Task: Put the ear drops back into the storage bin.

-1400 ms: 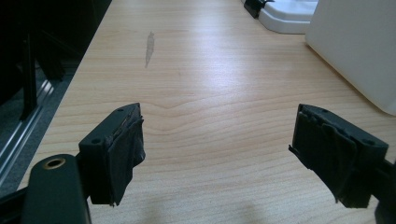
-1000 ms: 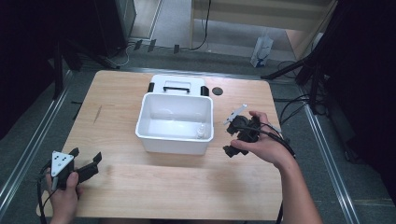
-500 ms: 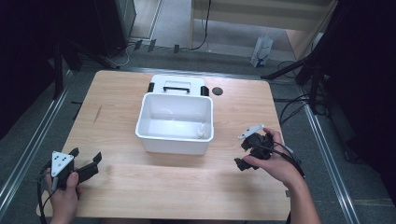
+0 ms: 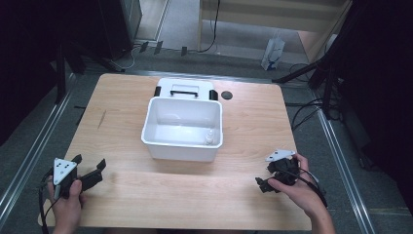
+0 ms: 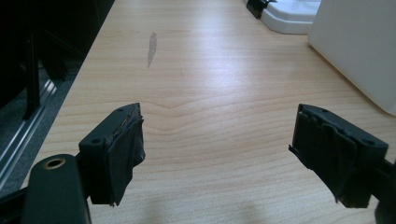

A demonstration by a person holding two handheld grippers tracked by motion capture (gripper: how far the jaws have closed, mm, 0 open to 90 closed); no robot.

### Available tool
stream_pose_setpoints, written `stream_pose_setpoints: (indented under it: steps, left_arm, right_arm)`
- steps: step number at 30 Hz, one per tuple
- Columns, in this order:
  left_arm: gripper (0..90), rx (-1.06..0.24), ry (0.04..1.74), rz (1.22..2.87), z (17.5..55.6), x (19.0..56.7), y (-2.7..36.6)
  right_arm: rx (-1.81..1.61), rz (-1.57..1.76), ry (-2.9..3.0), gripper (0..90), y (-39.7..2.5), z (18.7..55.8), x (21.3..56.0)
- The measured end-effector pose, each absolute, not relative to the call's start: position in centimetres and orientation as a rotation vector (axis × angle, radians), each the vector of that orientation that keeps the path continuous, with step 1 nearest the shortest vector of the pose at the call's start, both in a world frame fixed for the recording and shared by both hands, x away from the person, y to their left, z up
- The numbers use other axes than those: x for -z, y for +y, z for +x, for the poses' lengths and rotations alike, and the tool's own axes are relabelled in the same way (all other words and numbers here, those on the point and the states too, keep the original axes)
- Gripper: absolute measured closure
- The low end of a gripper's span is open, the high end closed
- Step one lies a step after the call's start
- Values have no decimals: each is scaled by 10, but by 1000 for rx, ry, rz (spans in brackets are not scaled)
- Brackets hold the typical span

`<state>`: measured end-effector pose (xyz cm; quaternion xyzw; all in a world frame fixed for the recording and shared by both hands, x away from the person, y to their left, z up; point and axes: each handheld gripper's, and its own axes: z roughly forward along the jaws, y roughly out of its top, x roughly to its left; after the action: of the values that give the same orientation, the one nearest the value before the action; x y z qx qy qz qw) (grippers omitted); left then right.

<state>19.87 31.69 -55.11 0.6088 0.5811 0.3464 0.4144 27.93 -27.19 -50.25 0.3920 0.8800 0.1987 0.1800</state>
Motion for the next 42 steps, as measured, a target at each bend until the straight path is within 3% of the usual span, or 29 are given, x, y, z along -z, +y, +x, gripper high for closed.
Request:
stream_pose_setpoints:
  steps: [19,28,42]
  left_arm:
    - [174,-874,1466,1524,198,551,317]
    - [174,-877,1472,1515,198,551,317]
    - [175,-878,1469,1537,200,551,316]
  right_arm:
    - [-736,1293,2292,0,-330,237,540]
    - [-1005,1382,2058,0,-360,206,548]
    - [-1146,1455,1891,0,-373,196,552]
